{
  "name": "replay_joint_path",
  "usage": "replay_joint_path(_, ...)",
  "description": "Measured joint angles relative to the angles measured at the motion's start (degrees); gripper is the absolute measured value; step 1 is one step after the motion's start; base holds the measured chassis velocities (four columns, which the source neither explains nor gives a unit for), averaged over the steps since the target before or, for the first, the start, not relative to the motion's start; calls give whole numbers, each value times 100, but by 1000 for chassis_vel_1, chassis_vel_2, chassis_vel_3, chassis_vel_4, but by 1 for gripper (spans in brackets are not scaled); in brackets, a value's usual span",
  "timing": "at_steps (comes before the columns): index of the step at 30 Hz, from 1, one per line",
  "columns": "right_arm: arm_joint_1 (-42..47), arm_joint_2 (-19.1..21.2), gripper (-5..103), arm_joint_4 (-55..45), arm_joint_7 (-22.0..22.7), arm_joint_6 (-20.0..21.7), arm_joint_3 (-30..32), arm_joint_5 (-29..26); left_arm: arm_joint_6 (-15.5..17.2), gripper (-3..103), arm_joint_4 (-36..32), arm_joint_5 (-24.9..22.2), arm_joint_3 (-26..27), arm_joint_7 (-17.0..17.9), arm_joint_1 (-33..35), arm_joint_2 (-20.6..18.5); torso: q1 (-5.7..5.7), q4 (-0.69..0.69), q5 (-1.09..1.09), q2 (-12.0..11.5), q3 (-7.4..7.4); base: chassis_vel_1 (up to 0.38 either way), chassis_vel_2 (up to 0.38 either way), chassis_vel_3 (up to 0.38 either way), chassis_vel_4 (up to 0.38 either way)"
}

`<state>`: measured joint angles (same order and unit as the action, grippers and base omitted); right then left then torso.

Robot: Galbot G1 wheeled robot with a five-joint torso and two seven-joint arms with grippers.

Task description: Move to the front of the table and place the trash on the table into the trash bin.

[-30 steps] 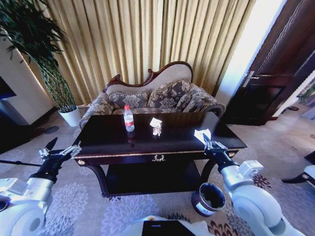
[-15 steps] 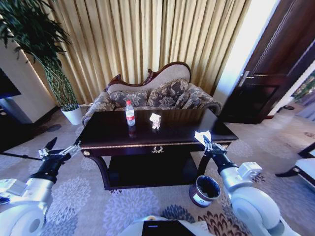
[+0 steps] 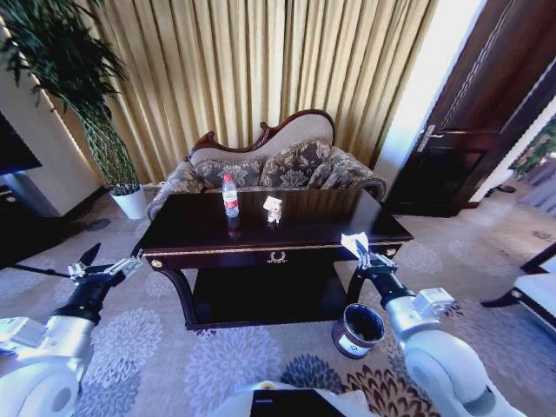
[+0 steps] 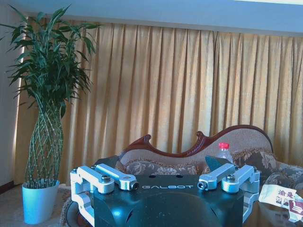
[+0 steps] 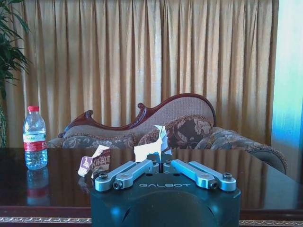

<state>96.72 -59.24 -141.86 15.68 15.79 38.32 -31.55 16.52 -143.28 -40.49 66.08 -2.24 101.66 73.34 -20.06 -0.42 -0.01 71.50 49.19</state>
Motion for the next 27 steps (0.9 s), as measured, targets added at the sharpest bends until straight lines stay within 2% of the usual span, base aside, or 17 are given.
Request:
replay_joint_path(3,-2,2,0,0,0,0,0,-6,-3,100,0,0,-2,-2,1,-2,3,-1,0,2,-2,0,0,0,0)
replay_joint_path(4,-262,-28,0,468,-192,-232,-21,-94,-7,100,1,-15,19,-5,4,44,3,-2,-4,3,-2,0,0,0,0)
replay_joint_path(5,-593,-43,0,1926,-262,-321,-31,-127,-12,100,3,-28,48,-8,5,59,3,1,3,1,0,0,0,0,0)
replay_joint_path(13,-815,14,0,2419,-292,-305,-88,-41,-11,100,3,-38,139,-43,22,86,3,-1,1,2,-1,0,0,0,0)
replay_joint_path(27,-1635,-154,0,4855,-316,-226,-246,-53,-12,100,3,-55,168,-55,64,123,3,0,1,2,-1,0,0,0,0)
